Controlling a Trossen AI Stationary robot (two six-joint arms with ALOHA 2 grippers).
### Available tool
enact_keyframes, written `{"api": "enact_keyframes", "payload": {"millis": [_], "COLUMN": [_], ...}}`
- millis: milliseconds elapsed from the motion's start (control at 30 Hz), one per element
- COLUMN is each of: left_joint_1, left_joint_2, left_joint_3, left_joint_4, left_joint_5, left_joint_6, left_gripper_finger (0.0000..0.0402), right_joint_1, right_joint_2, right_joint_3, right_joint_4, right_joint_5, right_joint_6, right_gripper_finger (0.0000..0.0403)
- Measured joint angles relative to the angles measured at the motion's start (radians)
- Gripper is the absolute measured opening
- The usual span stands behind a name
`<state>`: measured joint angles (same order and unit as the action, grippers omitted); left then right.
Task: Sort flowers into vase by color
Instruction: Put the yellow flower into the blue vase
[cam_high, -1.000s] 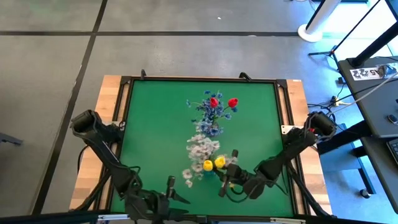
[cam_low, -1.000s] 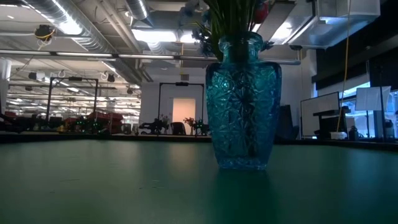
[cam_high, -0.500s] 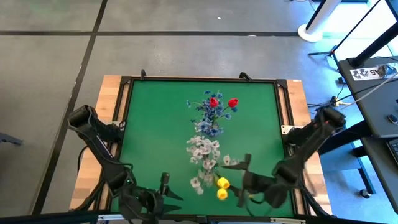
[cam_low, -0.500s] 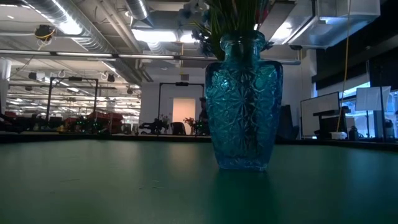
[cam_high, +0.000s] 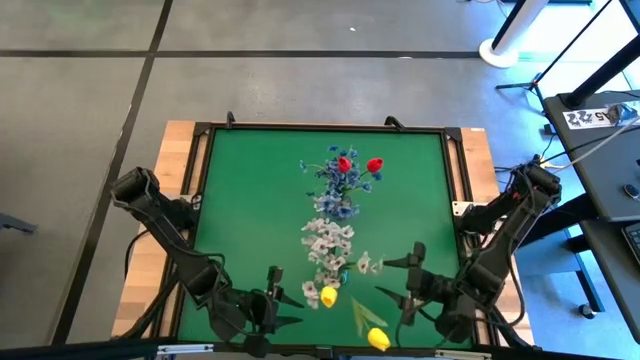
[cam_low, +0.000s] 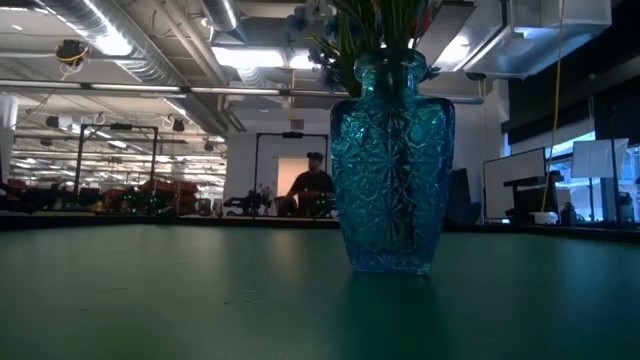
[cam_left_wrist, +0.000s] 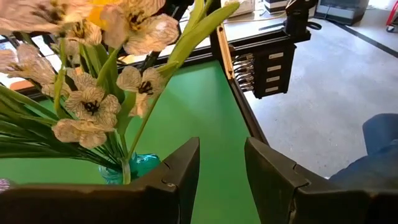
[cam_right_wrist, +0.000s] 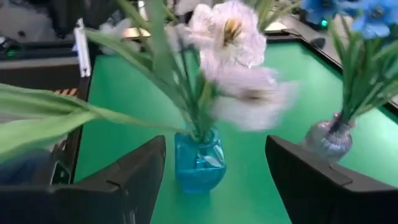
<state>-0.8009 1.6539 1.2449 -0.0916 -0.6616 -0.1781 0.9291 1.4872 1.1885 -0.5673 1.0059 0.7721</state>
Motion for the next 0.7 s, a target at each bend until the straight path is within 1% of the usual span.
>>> {"api": "enact_keyframes", "payload": {"millis": [100,167,267,300,367,433,500,600,700], "left_joint_1": [0.000,0.000,-0.014,-0.020,-0.033,-0.045,-0.052,-0.051,-0.051], "left_joint_2": [0.000,0.000,-0.002,-0.003,-0.004,-0.004,-0.004,-0.005,-0.005], "left_joint_3": [0.000,0.000,0.000,0.000,0.000,0.000,0.000,0.000,0.000], "left_joint_4": [-0.006,-0.014,-0.049,-0.059,-0.070,-0.083,-0.084,-0.083,-0.083], "left_joint_5": [-0.001,-0.001,-0.013,-0.022,-0.048,-0.069,-0.080,-0.085,-0.085], "left_joint_6": [-0.002,-0.009,-0.034,-0.046,-0.065,-0.076,-0.082,-0.100,-0.107], "left_gripper_finger": [0.0124,0.0124,0.0124,0.0124,0.0124,0.0124,0.0124,0.0124,0.0124], "right_joint_1": [0.000,0.000,0.015,0.029,0.058,0.087,0.103,0.104,0.084], "right_joint_2": [0.000,0.000,0.004,0.010,0.030,0.058,0.092,0.150,0.197], "right_joint_3": [0.000,0.000,0.000,0.000,0.000,-0.001,-0.001,0.000,-0.001], "right_joint_4": [-0.022,-0.017,0.007,0.019,0.080,0.171,0.318,0.539,0.709], "right_joint_5": [-0.013,-0.075,-0.218,-0.244,-0.257,-0.220,-0.133,-0.038,0.045], "right_joint_6": [0.034,0.027,-0.010,-0.024,-0.065,-0.135,-0.234,-0.416,-0.540], "right_gripper_finger": [0.0277,0.0278,0.0274,0.0270,0.0259,0.0247,0.0234,0.0220,0.0211]}}
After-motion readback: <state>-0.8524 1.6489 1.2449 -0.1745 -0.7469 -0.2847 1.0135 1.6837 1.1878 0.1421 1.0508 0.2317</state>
